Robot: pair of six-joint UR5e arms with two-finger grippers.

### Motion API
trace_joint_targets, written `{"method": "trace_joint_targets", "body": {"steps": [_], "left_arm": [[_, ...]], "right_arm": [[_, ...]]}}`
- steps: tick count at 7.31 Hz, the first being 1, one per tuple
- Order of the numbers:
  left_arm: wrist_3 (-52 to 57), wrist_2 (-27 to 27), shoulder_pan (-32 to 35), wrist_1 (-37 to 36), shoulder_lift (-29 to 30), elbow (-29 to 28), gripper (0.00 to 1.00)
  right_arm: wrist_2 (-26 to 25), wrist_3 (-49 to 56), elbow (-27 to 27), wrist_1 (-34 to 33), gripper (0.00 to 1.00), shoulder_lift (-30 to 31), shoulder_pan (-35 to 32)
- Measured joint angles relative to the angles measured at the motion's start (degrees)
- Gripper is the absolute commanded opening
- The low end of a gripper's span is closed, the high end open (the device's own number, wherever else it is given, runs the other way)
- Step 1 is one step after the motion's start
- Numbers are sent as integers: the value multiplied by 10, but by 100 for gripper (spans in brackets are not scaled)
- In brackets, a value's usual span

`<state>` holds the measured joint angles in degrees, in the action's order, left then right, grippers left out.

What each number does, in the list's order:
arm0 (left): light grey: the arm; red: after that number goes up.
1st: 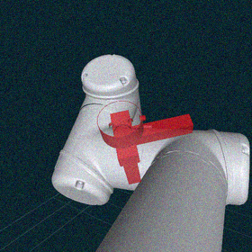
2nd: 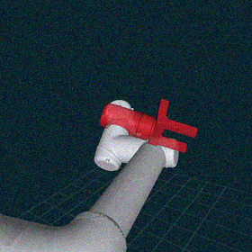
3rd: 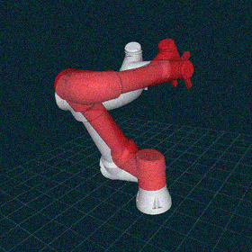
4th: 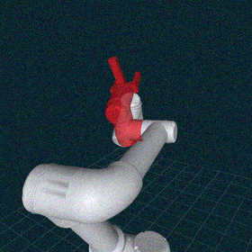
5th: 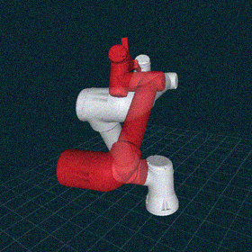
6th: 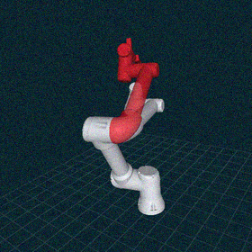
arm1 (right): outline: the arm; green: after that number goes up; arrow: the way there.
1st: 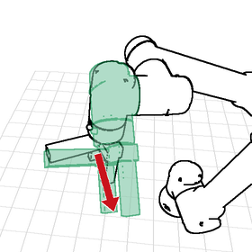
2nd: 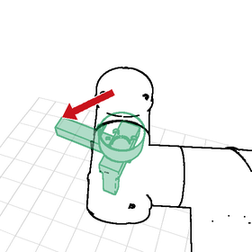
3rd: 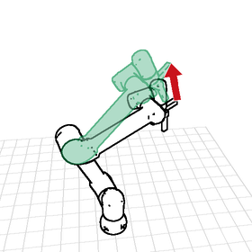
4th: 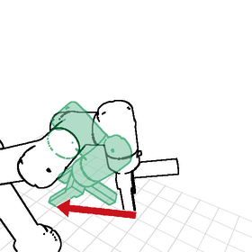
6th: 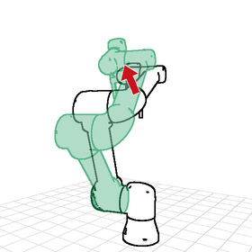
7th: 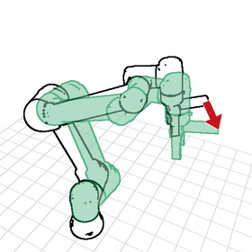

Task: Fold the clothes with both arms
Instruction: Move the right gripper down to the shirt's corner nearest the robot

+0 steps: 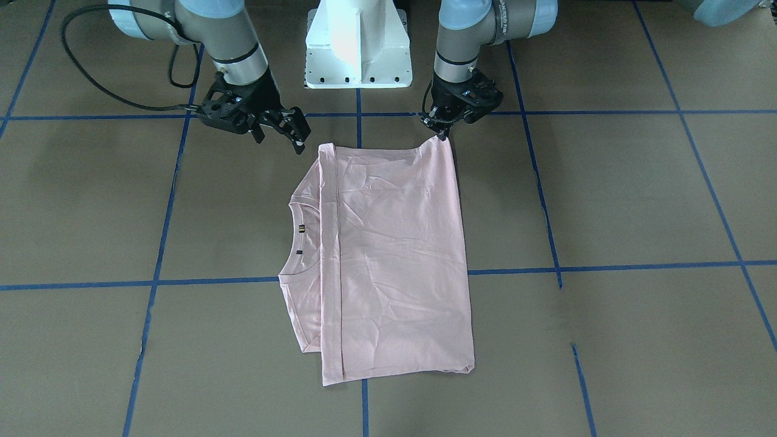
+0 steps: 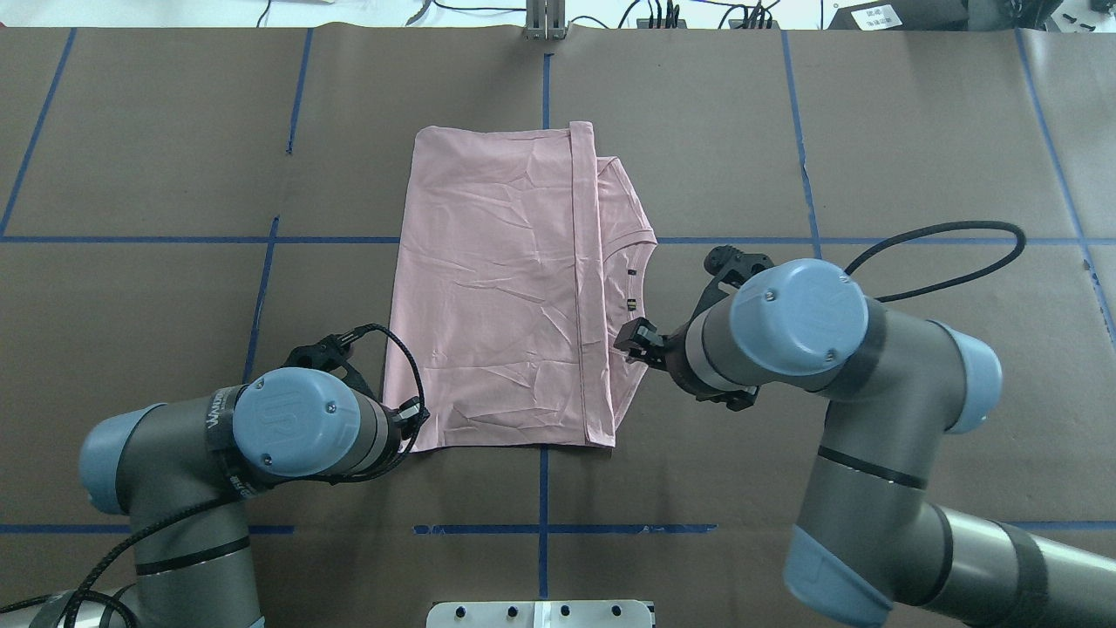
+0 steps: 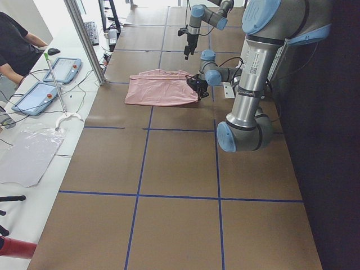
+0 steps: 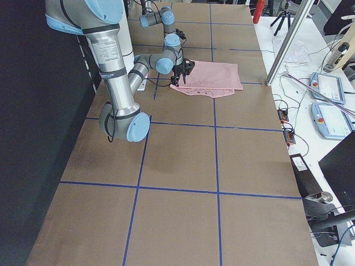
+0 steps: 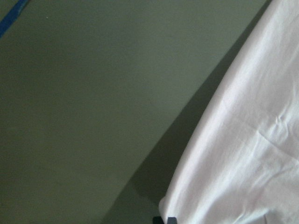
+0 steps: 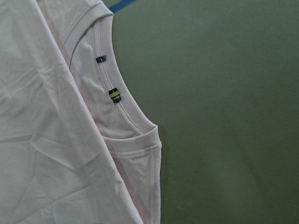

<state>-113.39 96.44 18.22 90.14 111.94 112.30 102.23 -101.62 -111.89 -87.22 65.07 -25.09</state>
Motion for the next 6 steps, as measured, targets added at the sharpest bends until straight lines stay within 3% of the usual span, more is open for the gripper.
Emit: {"method": "trace_joint_targets", "body": {"steps": [6], "left_arm": [[1,-3,-4,1,1,-1,0]], "right_arm": [[-11,-30,120,-21,100,-92,56]]}}
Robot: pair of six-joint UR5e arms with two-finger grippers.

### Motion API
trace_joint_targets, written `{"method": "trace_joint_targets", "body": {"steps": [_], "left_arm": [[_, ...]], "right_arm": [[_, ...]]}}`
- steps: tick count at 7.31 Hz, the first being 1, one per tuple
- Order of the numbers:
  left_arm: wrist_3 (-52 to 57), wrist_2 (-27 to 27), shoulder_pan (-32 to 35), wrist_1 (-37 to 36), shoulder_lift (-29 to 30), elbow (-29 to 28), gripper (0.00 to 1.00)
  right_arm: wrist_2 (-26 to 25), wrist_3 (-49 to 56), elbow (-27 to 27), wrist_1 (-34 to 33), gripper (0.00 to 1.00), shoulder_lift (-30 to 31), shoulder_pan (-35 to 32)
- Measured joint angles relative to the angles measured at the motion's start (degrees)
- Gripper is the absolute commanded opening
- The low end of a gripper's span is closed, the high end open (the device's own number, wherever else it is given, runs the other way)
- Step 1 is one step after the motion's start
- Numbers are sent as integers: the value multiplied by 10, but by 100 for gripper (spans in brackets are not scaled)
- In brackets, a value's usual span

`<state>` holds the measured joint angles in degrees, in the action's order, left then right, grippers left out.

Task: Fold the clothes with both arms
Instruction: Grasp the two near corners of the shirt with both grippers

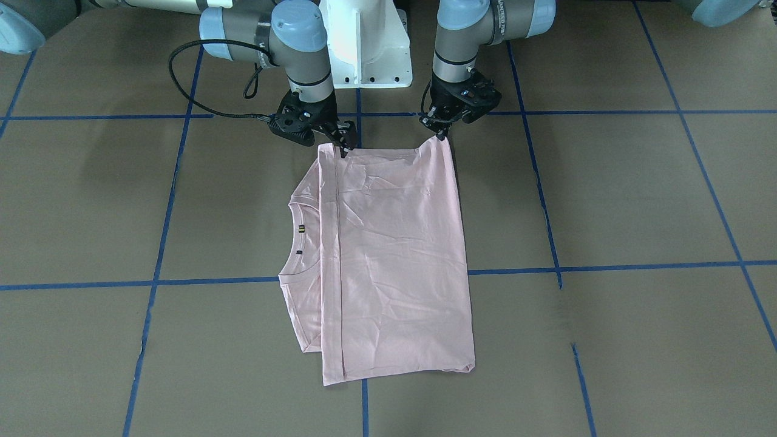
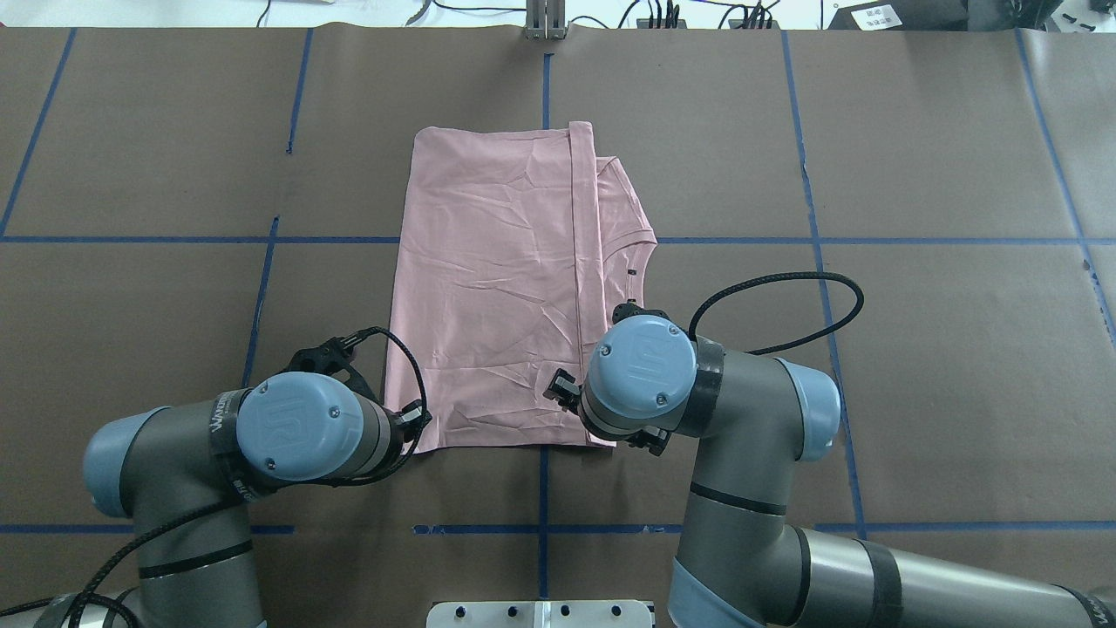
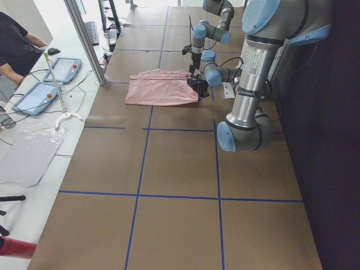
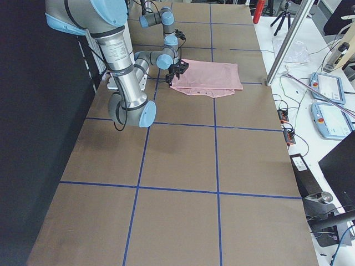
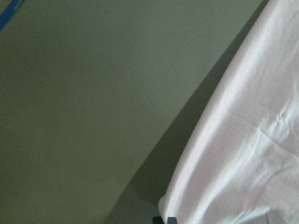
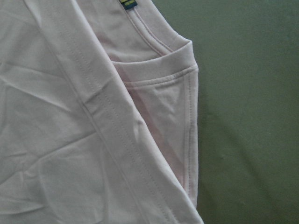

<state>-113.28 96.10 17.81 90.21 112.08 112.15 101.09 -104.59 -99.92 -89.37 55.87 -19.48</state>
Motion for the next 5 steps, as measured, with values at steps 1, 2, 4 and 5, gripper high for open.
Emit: {"method": "trace_joint_targets", "body": {"steps": [1,2,4,5], "left_arm": [[0,0,0,0,1,0,0],[0,0,0,0,1,0,0],[0,0,-1,0,2,0,0],[0,0,-1,0,2,0,0]], "right_arm": [[-3,0,9,0,100,-3,2],[-4,0,12,-1,99,-2,3],[-7,0,15,-2,99,3,3],[-8,0,15,-2,98,8,3]]}}
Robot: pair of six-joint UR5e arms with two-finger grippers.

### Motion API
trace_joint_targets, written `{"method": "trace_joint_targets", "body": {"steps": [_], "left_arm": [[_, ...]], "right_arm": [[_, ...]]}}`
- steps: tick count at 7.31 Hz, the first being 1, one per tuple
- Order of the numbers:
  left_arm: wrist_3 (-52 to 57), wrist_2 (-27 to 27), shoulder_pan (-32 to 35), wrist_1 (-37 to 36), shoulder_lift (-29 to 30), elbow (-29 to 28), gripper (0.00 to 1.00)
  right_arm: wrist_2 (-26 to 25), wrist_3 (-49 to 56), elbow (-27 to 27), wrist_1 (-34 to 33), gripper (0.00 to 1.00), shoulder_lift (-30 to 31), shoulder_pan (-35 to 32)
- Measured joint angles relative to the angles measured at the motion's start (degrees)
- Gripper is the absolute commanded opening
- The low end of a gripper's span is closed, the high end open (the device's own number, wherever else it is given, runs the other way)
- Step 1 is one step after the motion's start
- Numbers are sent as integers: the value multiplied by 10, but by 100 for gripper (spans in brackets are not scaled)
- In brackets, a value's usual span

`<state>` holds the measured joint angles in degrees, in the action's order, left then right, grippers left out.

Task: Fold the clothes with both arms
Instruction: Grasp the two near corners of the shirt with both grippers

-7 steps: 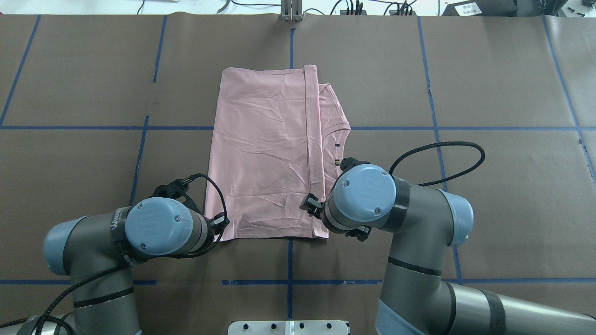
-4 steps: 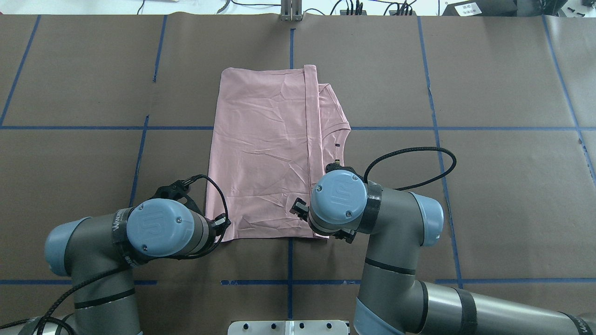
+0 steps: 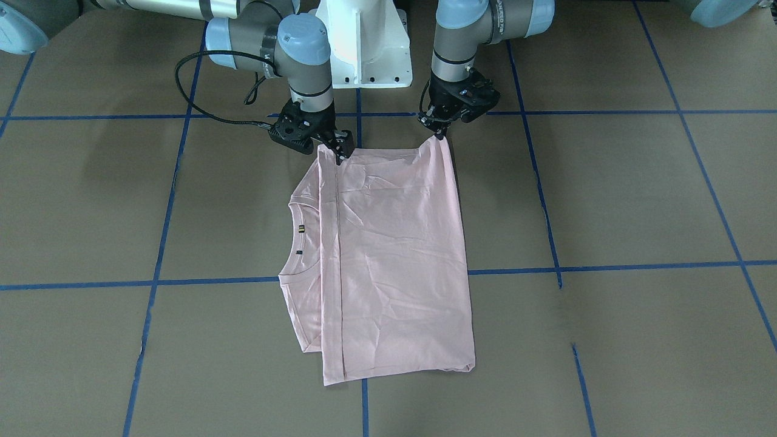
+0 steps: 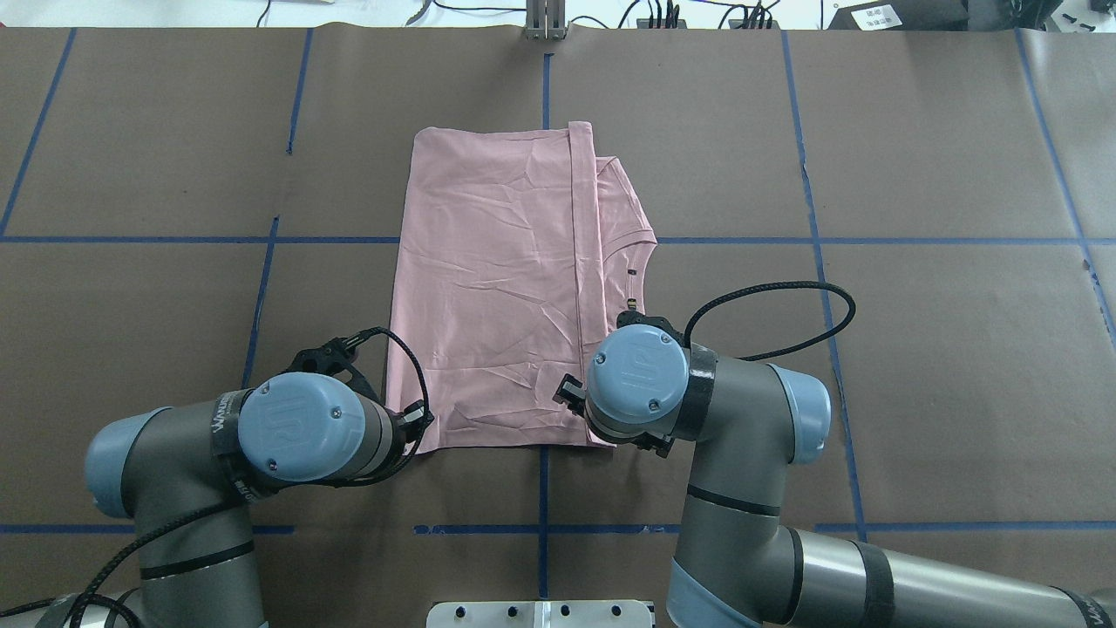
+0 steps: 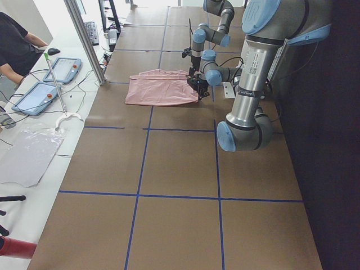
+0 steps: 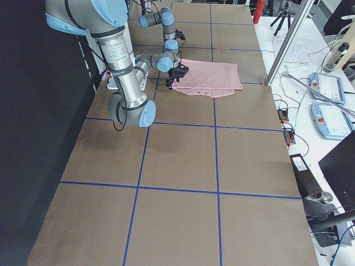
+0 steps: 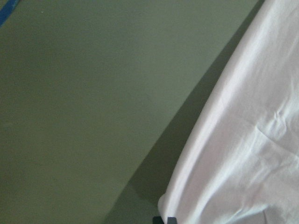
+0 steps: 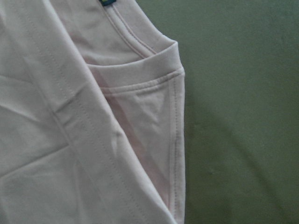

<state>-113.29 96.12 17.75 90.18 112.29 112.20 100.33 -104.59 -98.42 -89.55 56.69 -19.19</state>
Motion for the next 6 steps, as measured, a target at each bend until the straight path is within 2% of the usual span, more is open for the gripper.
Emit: {"method": "trace_joint_targets", "body": {"steps": [6], "left_arm": [[0,0,0,0,-2,0,0]], "right_arm": [[0,0,5,4,98,-8,3]]}}
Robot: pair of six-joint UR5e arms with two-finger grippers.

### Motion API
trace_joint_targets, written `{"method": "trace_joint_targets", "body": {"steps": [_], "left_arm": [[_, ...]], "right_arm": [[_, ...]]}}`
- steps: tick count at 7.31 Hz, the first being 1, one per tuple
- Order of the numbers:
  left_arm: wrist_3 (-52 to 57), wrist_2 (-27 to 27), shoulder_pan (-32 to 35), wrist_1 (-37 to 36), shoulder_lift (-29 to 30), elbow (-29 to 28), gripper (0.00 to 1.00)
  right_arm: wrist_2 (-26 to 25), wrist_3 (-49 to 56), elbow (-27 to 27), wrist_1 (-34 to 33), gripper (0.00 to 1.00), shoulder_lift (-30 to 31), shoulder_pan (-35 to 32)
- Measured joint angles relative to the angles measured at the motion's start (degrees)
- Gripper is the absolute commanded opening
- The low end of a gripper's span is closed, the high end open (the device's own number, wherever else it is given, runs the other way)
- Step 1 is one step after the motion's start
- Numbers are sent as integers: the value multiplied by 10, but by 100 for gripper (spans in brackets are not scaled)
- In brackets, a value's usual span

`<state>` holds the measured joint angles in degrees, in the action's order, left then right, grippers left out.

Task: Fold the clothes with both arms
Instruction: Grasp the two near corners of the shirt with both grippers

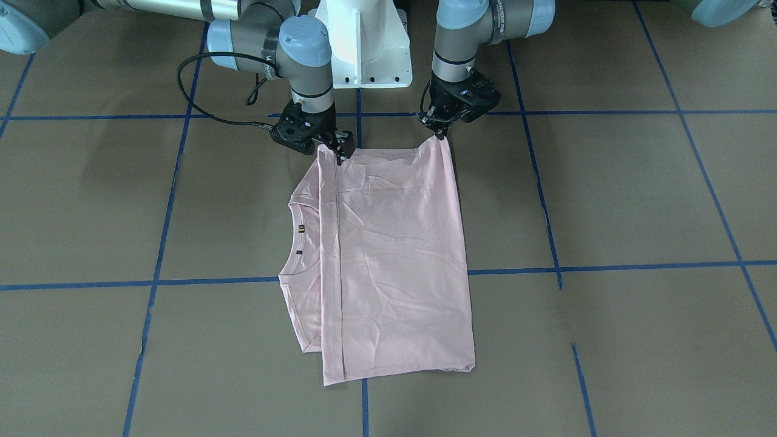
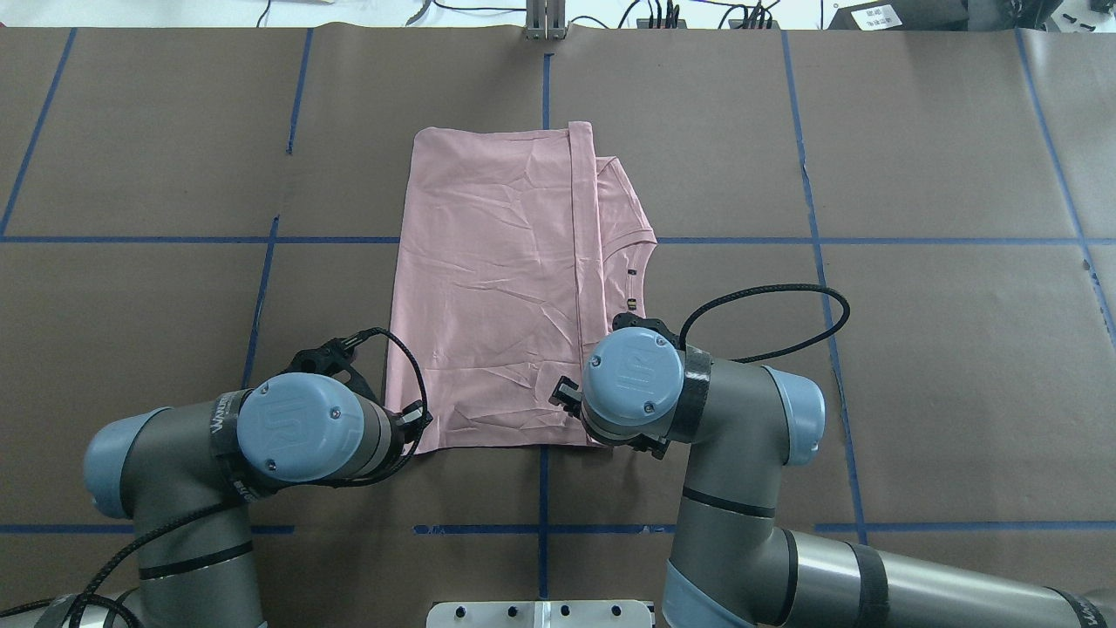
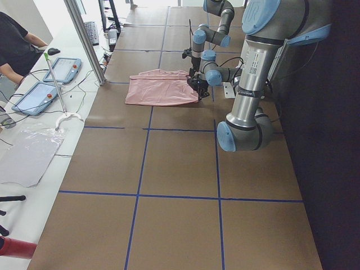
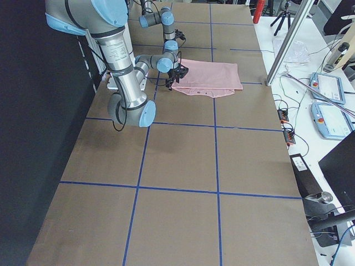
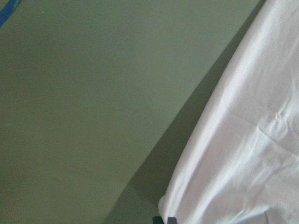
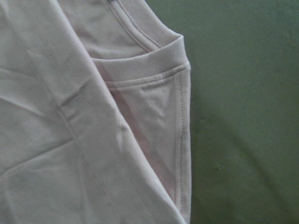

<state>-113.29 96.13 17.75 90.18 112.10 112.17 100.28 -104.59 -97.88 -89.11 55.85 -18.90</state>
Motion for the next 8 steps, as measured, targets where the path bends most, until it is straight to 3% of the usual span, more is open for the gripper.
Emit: {"method": "trace_joint_targets", "body": {"steps": [4,5,7,8], "left_arm": [[0,0,0,0,1,1,0],[-1,1,0,0,1,1,0],[-1,1,0,-1,1,2,0],[-1,1,0,-1,0,2,0]], "right_arm": [[0,2,11,1,96,-3,6],[0,2,12,1,79,-3,7],[0,1,12,1,16,-3,8],[0,1,11,1,0,-3,8]]}}
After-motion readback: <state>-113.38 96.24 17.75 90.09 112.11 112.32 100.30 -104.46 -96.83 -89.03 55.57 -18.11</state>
